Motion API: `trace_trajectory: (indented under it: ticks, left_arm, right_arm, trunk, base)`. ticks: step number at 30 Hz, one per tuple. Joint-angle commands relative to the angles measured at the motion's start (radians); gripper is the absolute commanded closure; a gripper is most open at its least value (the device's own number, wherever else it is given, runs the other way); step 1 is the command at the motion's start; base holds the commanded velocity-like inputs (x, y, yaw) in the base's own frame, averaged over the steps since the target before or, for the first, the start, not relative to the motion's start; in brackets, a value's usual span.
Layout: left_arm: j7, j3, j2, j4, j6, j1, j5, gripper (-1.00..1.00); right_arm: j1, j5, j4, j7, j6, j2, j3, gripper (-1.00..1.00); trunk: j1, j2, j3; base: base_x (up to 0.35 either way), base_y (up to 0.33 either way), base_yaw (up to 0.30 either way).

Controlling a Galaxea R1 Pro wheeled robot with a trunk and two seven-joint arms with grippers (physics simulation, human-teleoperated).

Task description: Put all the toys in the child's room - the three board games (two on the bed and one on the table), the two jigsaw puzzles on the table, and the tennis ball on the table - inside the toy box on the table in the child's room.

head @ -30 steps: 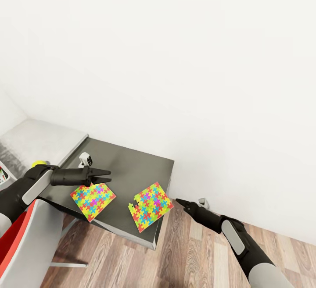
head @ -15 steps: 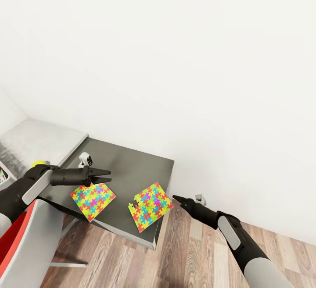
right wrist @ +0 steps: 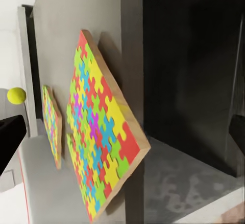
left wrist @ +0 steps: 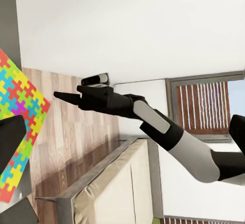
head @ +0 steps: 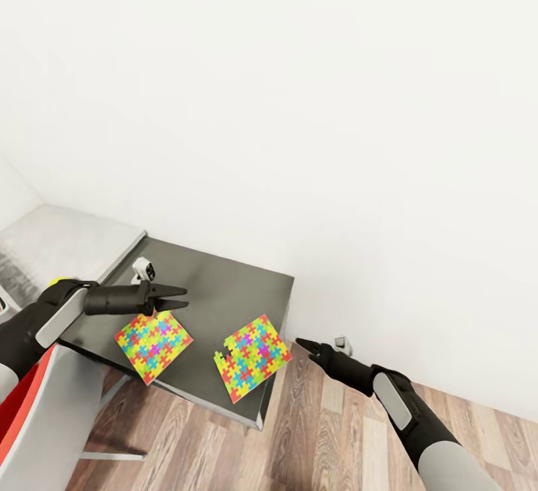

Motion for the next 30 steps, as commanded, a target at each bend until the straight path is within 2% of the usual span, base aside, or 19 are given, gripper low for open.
trace_trajectory:
  ticks: [1,16,30]
  left_arm:
    - [-0.002,-0.003,0.001,0.0,0.006,-0.001,0.003,-1.0]
    - [-0.002,0.001,0.004,0.0,0.006,-0.001,0.005,-1.0]
    - [-0.002,0.001,0.002,0.0,0.006,-0.001,0.003,-1.0]
  right_arm:
    - [0.0,-0.009,0.001,-0.002,0.007,-0.002,0.002,-1.0]
    - [0.0,-0.009,0.005,-0.001,0.011,-0.002,0.0,-1.0]
    - [0.0,-0.01,0.006,-0.004,0.039,0.005,0.004,-1.0]
  trunk:
    - [0.001,-0.002,-0.002]
    - [0.001,-0.002,-0.014]
    - [0.001,-0.002,-0.034]
  base:
    - [0.102,-0.075,0.0]
    - [0.091,-0.013,0.0]
    - [-0.011,0.0,0.0]
